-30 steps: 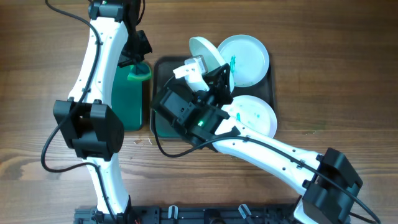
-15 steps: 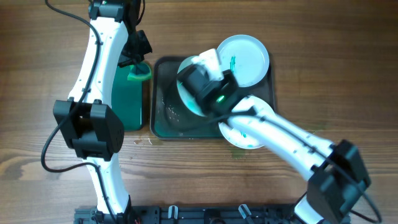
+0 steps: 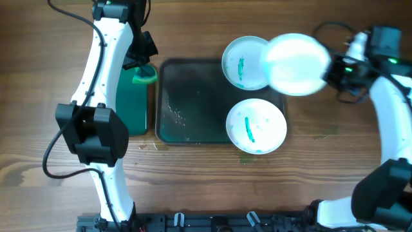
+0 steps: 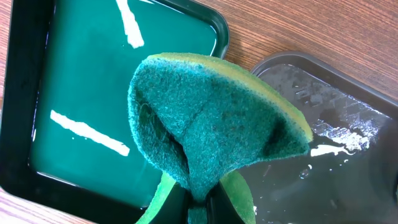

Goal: Clean dirty plates on tray and stack at the side
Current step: 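Lift the cleaned plate with the right gripper and set it right of tray, then grasp the lower-right plate rim with the right gripper and slide it left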

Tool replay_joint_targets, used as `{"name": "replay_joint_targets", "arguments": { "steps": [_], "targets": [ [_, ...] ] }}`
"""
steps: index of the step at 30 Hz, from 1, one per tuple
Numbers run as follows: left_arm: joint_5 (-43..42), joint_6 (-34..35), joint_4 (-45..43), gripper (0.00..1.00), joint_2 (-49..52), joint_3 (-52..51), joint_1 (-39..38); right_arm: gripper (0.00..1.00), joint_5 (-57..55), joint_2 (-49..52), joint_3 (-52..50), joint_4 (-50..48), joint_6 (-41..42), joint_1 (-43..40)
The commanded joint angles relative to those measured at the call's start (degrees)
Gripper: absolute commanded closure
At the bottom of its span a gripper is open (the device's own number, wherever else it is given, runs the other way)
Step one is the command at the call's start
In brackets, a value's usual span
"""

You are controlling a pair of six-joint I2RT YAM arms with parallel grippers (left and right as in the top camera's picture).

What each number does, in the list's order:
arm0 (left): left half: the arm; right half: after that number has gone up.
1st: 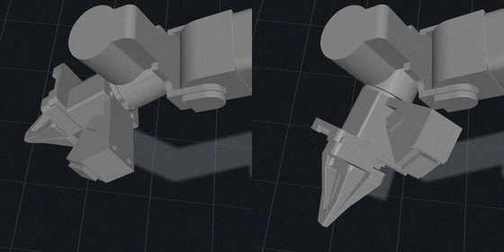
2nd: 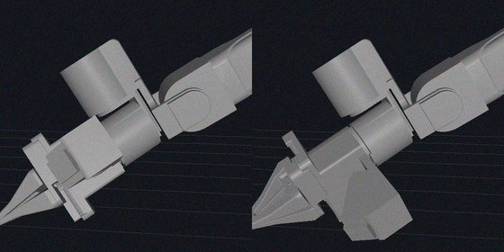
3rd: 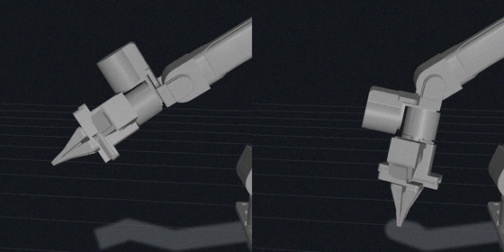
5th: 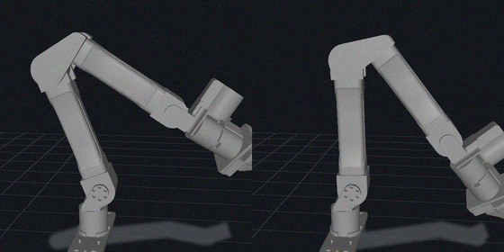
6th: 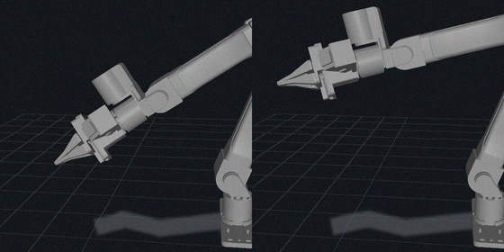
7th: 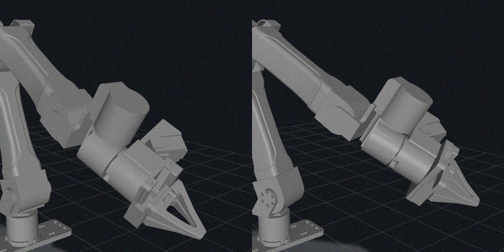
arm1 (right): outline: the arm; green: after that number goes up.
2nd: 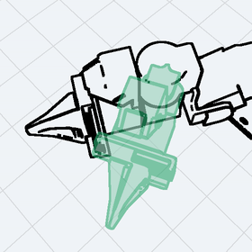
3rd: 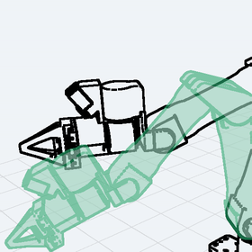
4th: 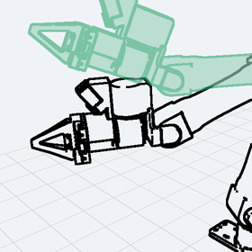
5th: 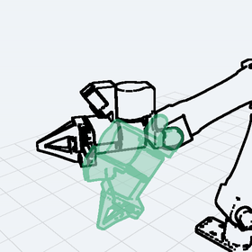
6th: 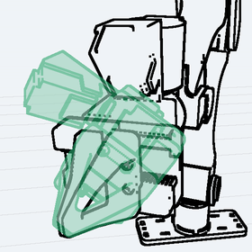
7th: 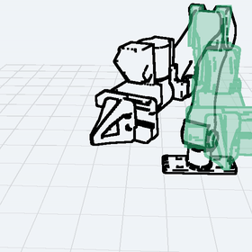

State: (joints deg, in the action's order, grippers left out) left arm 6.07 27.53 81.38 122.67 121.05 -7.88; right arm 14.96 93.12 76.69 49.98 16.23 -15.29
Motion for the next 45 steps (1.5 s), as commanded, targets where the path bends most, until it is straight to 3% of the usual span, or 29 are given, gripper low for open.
{"name": "replay_joint_targets", "arguments": {
  "steps": [1, 6, 12, 15, 17, 18, 21, 24, 30, 34, 39, 45],
  "targets": [
    [-0.94, -0.04, -0.17, 0.96, -1.51, 1.2, -0.66, 0.96, -2.56, -0.13, -7.1, -3.58, 0.28, -8.13],
    [-1.14, -0.07, -0.9, 0.96, -1.51, 1.2, -1.46, 0.96, -9.97, 0.31, -16.37, -11.87, 5.01, -11.08],
    [-1.14, -0.04, -1.46, 0.96, -1.51, 1.2, -1.77, 0.96, -10.25, 0.31, -25.46, -25.24, 4.96, -10.97],
    [-1.14, -0.07, -1.46, 0.96, -1.51, 1.2, -1.77, 0.89, -9.9, 0.31, -27.04, -28.26, 4.9, -10.95],
    [-1.14, -0.07, -1.46, 0.96, -1.51, 1.2, -1.77, 0.76, -8.26, 0.28, -26.99, -28.83, 4.74, -10.93],
    [-1.14, -0.07, -1.46, 0.96, -1.51, 1.2, -1.77, 0.64, -7.19, 0.28, -26.75, -28.48, 4.59, -10.93],
    [-1.14, -0.07, -1.46, 0.96, -1.51, 1.2, -1.77, 0.6, -6.12, -0.24, -23.91, -23.78, 3.28, -10.93],
    [-1.14, -0.07, -1.46, 0.96, -1.51, 1.2, -1.77, 0.6, -4.37, -1.9, -18.84, -15.72, 2.6, -10.93],
    [-1.14, -0.09, -1.64, 0.96, -1.51, 1.2, -1.77, 0.6, 13.77, -4.92, -11.5, -0.2, -6.43, -10.1],
    [-1.14, -0.09, -1.62, 0.96, -1.51, 1.2, -1.77, 0.6, 13.29, -4.39, -11.82, 9.4, -12.24, -5.99],
    [-1.14, -0.09, -1.64, 0.96, -1.51, 1.2, -1.77, 0.6, 9.44, -4.39, -15.72, 9.46, -11.61, -0.04],
    [-1.11, -0.11, -1.64, 0.96, -1.51, 1.2, -1.77, 0.6, 4.96, -4.39, -23.1, 2.84, -8.26, 5.7]
  ]
}}
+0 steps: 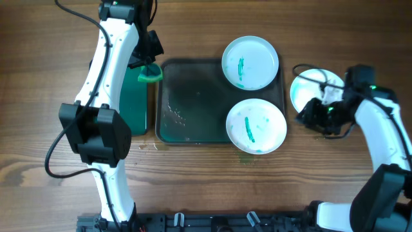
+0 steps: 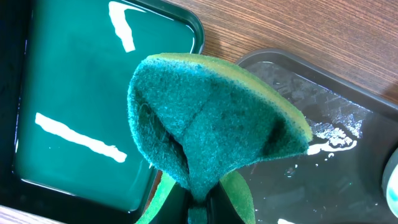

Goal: Clean dirty plates on tray and stack at the side
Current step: 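Grasp the lower-right plate rim with the right gripper and slide it left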

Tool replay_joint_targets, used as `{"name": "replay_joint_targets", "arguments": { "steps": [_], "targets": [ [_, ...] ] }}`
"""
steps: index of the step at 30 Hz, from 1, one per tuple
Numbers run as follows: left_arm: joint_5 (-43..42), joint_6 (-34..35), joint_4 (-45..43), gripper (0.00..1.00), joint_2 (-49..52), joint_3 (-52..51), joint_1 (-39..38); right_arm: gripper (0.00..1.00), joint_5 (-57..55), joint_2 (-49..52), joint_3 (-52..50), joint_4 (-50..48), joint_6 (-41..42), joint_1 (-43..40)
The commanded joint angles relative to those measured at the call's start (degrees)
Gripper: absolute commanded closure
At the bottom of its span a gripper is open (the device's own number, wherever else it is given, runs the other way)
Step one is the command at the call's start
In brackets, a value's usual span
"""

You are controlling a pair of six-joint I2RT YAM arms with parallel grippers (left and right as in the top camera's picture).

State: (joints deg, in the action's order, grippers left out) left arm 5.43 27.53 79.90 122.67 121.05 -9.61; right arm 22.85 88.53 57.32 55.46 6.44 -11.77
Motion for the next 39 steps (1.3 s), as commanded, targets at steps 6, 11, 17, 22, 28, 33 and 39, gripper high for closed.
{"name": "replay_joint_targets", "arguments": {
  "steps": [6, 11, 17, 22, 28, 33, 39],
  "targets": [
    [-0.5, -0.11, -0.15, 0.96, -1.51, 1.2, -0.04, 0.6, -2.91, 0.24, -8.13, -8.13, 1.75, 5.14],
    [-0.5, -0.11, -0.15, 0.96, -1.51, 1.2, -0.04, 0.61, -2.27, 0.24, -11.02, -13.0, 3.32, 6.36],
    [-0.5, -0.11, -0.15, 0.96, -1.51, 1.2, -0.04, 0.7, -1.09, 0.24, -13.16, -15.26, 4.22, 6.91],
    [-0.5, -0.09, -0.15, 0.96, -1.51, 1.2, -0.04, 0.88, -0.7, 0.24, -13.14, -15.63, 4.24, 6.91],
    [-0.5, -0.09, -0.15, 0.96, -1.51, 1.2, -0.04, 0.96, 0.31, 0.22, -12.83, -15.08, 4.26, 7.19],
    [-0.5, -0.09, -0.15, 0.96, -1.51, 1.2, -0.04, 0.96, 1.33, 0.07, -6.01, -10.82, 7.23, 14.05],
    [-0.5, -0.09, -0.13, 0.96, -1.51, 1.2, -0.04, 0.96, -5.51, 0.13, 1.16, -16.11, 22.56, 25.99]
  ]
}}
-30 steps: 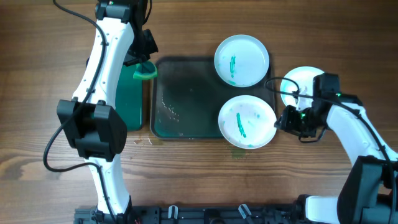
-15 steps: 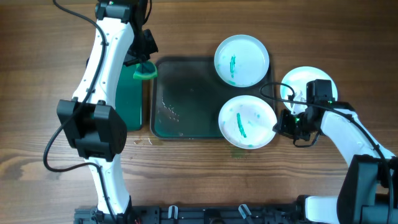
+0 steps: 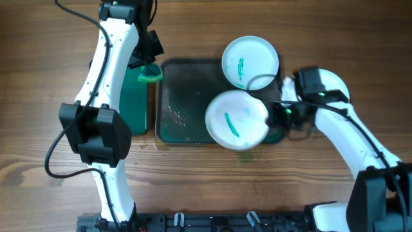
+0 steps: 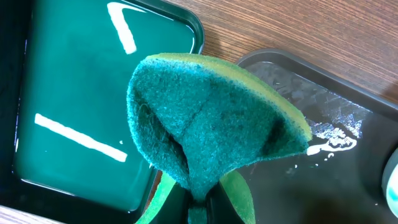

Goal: Clean dirty plates on tray and stack at the side
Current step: 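Grasp the lower-right plate rim with the right gripper and slide it left, then bring the sponge onto the plate with the left gripper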

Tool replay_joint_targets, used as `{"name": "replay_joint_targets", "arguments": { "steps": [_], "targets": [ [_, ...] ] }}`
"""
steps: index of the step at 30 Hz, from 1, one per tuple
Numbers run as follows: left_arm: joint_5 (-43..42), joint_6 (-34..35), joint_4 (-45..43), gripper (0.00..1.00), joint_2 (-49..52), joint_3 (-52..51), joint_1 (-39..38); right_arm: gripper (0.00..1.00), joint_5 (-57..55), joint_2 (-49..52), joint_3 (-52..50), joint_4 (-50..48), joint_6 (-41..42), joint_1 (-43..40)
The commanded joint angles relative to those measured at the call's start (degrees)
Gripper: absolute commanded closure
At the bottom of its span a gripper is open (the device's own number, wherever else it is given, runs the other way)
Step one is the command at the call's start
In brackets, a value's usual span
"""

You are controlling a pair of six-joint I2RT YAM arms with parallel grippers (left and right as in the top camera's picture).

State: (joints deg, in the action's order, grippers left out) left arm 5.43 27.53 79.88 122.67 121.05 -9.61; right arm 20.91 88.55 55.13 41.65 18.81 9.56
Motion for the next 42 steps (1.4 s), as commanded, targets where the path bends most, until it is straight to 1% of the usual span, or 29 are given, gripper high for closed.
{"name": "replay_joint_targets", "arguments": {
  "steps": [1, 3, 7, 11, 15, 19, 22, 24, 28, 31, 34, 36, 39, 42],
  "targets": [
    [-0.5, -0.09, -0.11, 0.96, -1.51, 1.2, -0.04, 0.96, -4.72, 0.11, 3.48, -4.61, 13.25, 6.47],
    [-0.48, -0.09, -0.13, 0.96, -1.51, 1.2, -0.04, 0.96, -6.86, 0.83, 3.48, -8.28, 16.87, 9.55],
    [-0.48, -0.09, -0.17, 0.96, -1.51, 1.2, -0.04, 0.96, -9.57, 4.04, 3.48, -12.94, 19.98, 12.92],
    [-0.48, -0.07, -0.15, 0.96, -1.51, 1.2, -0.04, 0.96, -9.81, 10.19, 3.48, -20.02, 25.46, 15.69],
    [-0.5, -0.07, -0.15, 0.96, -1.51, 1.2, -0.04, 0.96, -10.82, 14.99, 3.48, -25.27, 31.28, 17.46],
    [-1.57, -0.04, -0.11, 0.96, -1.49, 0.85, -0.31, 0.96, -10.84, 18.93, 3.48, -27.93, 32.87, 17.53],
    [-3.67, -0.04, -0.39, 0.96, -1.49, -0.33, -1.18, 0.96, -8.17, 20.76, 3.48, -29.03, 32.09, 17.53],
    [-3.67, -0.04, -0.79, 0.96, -1.49, -1.01, -1.79, 0.83, -7.82, 20.72, 3.5, -29.03, 31.26, 17.53],
    [-3.65, -0.07, -1.73, 0.96, -1.46, -1.55, -2.47, 0.69, -9.4, 20.59, 6.29, -25.46, 28.44, 16.72],
    [-3.65, -0.07, -2.12, 0.96, -1.46, -1.55, -2.51, 0.63, -10.05, 20.65, 9.97, -21.81, 22.34, 15.56],
    [-3.65, -0.07, -2.12, 0.96, -1.46, -1.55, -2.49, 0.62, -10.91, 21.33, 13.14, -19.71, 15.1, 14.86],
    [-3.65, -0.07, -2.12, 0.96, -1.46, -1.55, -2.51, 0.63, -10.84, 22.16, 14.16, -19.19, 12.76, 14.71],
    [-3.67, -0.07, -2.1, 0.96, -1.46, -1.55, -2.51, 0.69, -9.66, 23.56, 14.34, -19.45, 12.63, 14.73],
    [-3.67, -0.07, -2.1, 0.96, -1.46, -1.55, -2.51, 0.79, -8.41, 24.81, 14.34, -19.58, 13.16, 14.73]
  ]
}}
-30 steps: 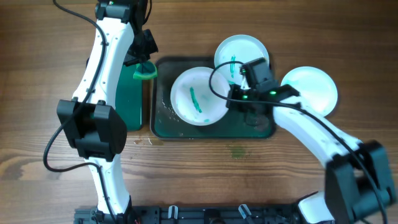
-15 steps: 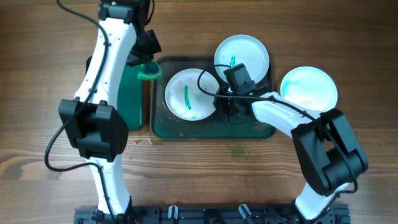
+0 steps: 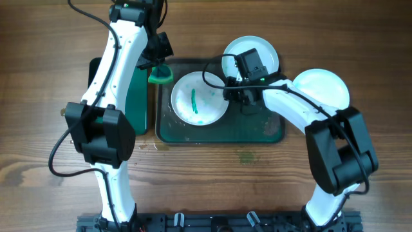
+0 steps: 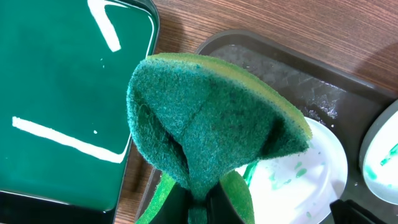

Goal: Clean dirty plates on tray and stack at the side
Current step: 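Bring the sponge onto the plate with the left gripper, then scrub the plate with the sponge while right gripper holds the rim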

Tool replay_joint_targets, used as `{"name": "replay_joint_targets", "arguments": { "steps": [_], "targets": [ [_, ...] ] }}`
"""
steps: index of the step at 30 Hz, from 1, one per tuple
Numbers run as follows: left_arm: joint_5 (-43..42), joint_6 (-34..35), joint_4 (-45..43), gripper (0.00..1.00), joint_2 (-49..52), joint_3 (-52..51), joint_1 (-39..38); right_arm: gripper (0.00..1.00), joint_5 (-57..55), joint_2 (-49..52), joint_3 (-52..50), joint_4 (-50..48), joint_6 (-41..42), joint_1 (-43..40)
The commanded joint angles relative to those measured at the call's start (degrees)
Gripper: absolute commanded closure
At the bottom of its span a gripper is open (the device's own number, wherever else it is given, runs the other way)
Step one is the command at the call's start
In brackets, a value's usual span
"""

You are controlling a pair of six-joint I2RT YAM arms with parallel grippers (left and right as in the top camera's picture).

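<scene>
My left gripper (image 3: 159, 64) (image 4: 200, 202) is shut on a folded green sponge (image 3: 160, 74) (image 4: 211, 124), which hangs over the left far corner of the dark tray (image 3: 257, 132) (image 4: 292, 74). In the tray's left half sits a white plate with a green streak (image 3: 198, 98) (image 4: 298, 180), just right of the sponge. My right gripper (image 3: 232, 92) grips that plate's right rim. A second smeared plate (image 3: 254, 51) (image 4: 385, 155) sits at the tray's far right corner. One clean white plate (image 3: 322, 87) lies on the table to the right.
A green basin of liquid (image 3: 132, 96) (image 4: 56, 93) stands against the tray's left side. The right arm reaches across the tray's far right part. Small green spots mark the wood (image 3: 244, 154) in front of the tray.
The streaked plate has moved from the tray's middle front to its left half, with my right gripper on its rim. My left gripper and sponge have shifted right, from the basin's corner to over the tray.
First my right gripper held a clean plate above the tray's far right corner. Then that plate lay on the table right of the tray. Then the gripper was at the near dirty plate, shifted toward the middle. Now that plate sits beside the sponge.
</scene>
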State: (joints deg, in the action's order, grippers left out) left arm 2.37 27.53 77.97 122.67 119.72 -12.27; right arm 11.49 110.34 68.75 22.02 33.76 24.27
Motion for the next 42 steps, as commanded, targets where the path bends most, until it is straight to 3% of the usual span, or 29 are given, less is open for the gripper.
{"name": "replay_joint_targets", "arguments": {
  "steps": [1, 6, 14, 18, 33, 36, 39, 42],
  "targets": [
    [-0.61, -0.07, -0.17, 0.96, -1.46, -0.22, 0.15, 0.83, 1.03, 3.48, 0.72, 0.07, -0.85, 0.02],
    [-0.66, -0.07, -0.13, 0.96, -1.46, -0.26, 0.15, 0.95, 2.32, 4.15, 0.72, 0.48, 0.96, 0.07],
    [-3.54, -1.05, -0.33, 0.96, -1.38, -4.72, -2.43, 0.96, 3.45, 4.31, 0.68, 0.52, 1.29, 0.09],
    [-6.54, -4.76, -6.84, 0.96, -1.38, -12.48, -5.44, 0.96, 4.04, 4.31, 0.68, 0.55, 0.68, 0.09],
    [-8.41, -4.79, -26.77, 0.96, -1.38, -34.42, -13.16, 0.96, 4.9, 4.31, 0.68, 0.33, -0.63, 0.09],
    [-12.92, -5.84, -28.44, 0.96, -1.38, -34.75, -13.18, 0.96, 4.9, 4.31, 0.68, 0.31, -0.63, 0.09],
    [-22.69, -11.85, -32.04, 0.96, -1.4, -34.75, -13.18, 0.96, 4.9, 4.31, 0.68, 0.28, -0.61, 0.09],
    [-23.58, -12.13, -35.28, 0.96, -1.4, -34.75, -13.16, 0.96, 5.11, 4.31, 0.68, 0.33, -0.79, 0.09]
  ]
}}
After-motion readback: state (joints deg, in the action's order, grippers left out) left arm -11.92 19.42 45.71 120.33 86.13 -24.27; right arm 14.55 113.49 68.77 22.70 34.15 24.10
